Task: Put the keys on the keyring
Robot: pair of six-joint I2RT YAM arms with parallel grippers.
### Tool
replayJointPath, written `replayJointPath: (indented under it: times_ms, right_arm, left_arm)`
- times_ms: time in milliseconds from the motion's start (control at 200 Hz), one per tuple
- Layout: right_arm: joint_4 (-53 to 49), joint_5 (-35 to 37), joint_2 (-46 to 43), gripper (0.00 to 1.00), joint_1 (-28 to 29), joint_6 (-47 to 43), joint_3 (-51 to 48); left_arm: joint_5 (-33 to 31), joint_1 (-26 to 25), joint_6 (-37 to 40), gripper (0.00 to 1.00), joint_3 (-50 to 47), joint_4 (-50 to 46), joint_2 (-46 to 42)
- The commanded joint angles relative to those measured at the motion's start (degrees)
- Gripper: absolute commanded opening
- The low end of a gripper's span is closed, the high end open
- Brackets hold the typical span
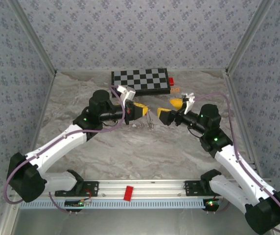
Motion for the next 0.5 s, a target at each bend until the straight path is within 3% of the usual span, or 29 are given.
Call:
replayJointPath:
  times_ms: [0, 340, 495]
  right_arm:
    - [-1.3, 4.1, 1.2, 1.0, -0.3, -0.1, 0.5]
    - [-1.5, 12.7, 13.7, 1.0, 3.7, -3.3, 3.8]
    - [-0.4, 11.2, 25.4, 0.79, 6.3, -4.3, 8.6]
  left_arm:
    - [-5.0, -0.3, 2.3, 0.0, 1.1, -2.5, -3.1]
    - [-18.0, 1.3, 3.2, 0.0, -2.3, -9.8, -10.9]
    - [-26.1, 1.4, 4.0, 0.0, -3.2, -15.1, -15.3]
